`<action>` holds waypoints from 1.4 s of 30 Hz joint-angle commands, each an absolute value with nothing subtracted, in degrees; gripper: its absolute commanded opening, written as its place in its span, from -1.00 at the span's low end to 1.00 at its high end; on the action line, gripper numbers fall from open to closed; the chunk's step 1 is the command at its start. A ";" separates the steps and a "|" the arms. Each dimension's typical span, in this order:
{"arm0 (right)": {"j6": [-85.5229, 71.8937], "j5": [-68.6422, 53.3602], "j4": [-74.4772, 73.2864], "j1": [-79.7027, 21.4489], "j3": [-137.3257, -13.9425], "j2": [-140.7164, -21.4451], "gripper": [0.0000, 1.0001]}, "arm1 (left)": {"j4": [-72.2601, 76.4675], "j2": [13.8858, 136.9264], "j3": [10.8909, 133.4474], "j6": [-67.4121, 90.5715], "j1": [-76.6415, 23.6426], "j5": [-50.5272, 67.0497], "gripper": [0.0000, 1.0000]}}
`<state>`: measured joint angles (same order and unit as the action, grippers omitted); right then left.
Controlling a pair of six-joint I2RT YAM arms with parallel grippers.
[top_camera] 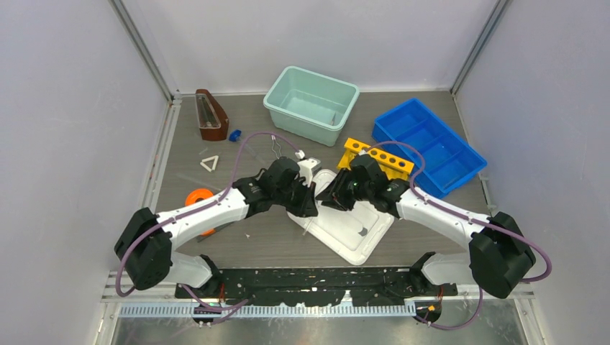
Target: Organize the chemistry lab equipment
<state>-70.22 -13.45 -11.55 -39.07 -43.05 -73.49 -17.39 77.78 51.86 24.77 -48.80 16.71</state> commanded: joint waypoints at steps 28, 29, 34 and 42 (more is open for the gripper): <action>-69.32 -9.80 -11.33 -41.30 -43.66 -72.84 -0.84 | -15.39 79.74 55.33 23.12 -49.57 15.30 -0.81; -69.29 -9.65 -11.14 -41.22 -43.65 -72.61 -0.88 | -15.67 79.72 55.37 23.06 -49.57 15.29 -0.75; -68.50 -7.39 -10.96 -41.23 -43.82 -71.58 -0.98 | -16.53 79.16 55.38 23.12 -49.57 14.64 -0.55; -64.58 -2.92 -16.03 -40.77 -48.31 -69.39 -0.99 | -21.45 75.61 57.46 21.42 -49.57 14.50 0.12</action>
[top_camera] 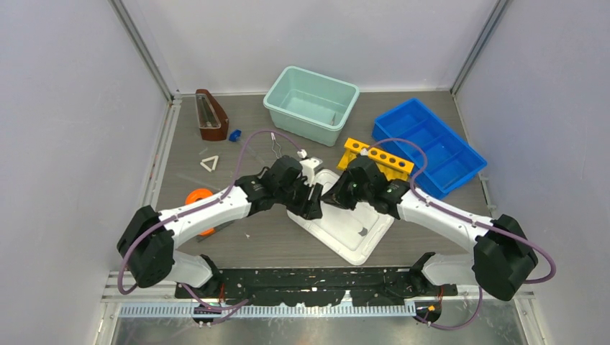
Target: Organize the chemistry lab equipment
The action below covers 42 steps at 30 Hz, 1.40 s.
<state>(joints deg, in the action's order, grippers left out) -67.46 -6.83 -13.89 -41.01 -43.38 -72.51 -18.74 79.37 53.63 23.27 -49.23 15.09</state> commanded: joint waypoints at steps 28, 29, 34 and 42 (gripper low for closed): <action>-35.69 7.37 -31.67 9.35 -79.05 -81.24 -0.98 | -48.05 67.77 64.70 6.16 -49.57 -10.90 0.99; -35.75 6.98 -31.26 10.89 -79.69 -82.46 -0.98 | -48.36 68.15 64.95 6.30 -49.57 -10.98 0.99; -36.20 5.50 -29.51 13.73 -86.27 -93.09 -0.98 | -48.78 68.03 64.87 6.43 -49.57 -10.95 0.99; -36.30 1.77 -29.23 15.90 -94.82 -105.48 -0.98 | -47.91 65.56 63.96 6.16 -49.57 -12.55 0.99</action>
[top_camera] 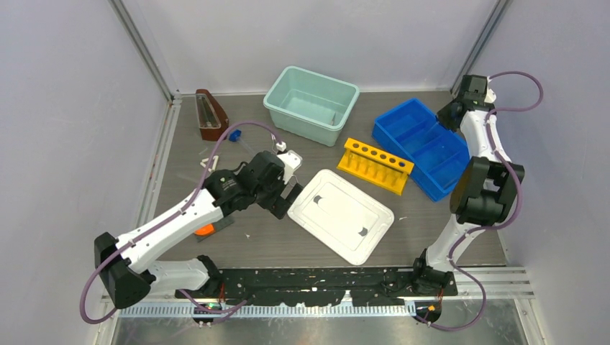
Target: Organize the chemistry lab equipment
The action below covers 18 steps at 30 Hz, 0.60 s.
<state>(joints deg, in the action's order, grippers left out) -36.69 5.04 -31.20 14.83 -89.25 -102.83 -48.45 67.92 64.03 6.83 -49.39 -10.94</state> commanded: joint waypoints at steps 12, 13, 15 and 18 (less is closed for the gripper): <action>-38.96 -2.61 -28.87 16.26 -98.77 -115.63 -0.96 | -48.08 65.94 64.08 6.06 -49.57 -13.31 0.99; -39.12 -2.75 -28.81 16.26 -98.74 -115.96 -0.95 | -48.12 65.99 64.12 6.06 -49.57 -13.40 0.99; -39.30 -3.29 -28.58 16.38 -98.78 -116.97 -0.92 | -48.08 65.93 63.99 6.06 -49.57 -13.67 0.99; -39.91 -4.15 -28.34 16.65 -98.67 -118.46 -0.87 | -48.19 66.15 64.08 5.81 -49.57 -14.50 0.99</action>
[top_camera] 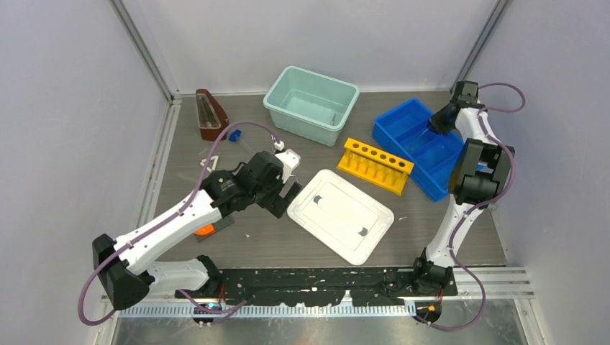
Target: Organize the chemistry lab equipment
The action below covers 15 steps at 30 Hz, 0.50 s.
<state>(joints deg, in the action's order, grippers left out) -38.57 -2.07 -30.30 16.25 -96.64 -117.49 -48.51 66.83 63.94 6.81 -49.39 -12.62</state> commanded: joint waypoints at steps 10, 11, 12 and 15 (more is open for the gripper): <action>-39.18 -1.55 -32.50 17.07 -100.43 -117.52 -0.39 | -48.52 66.54 63.81 5.87 -49.57 -20.46 0.99; -39.02 -1.26 -33.13 17.06 -100.62 -116.99 -0.35 | -48.66 66.64 63.81 6.03 -49.57 -21.87 0.99; -38.71 -0.71 -34.36 17.05 -100.89 -116.06 -0.28 | -48.87 66.77 63.79 6.29 -49.57 -23.53 0.99; -38.52 -0.22 -37.19 17.09 -100.84 -112.95 -0.20 | -49.46 67.51 63.58 7.40 -49.49 -30.09 0.99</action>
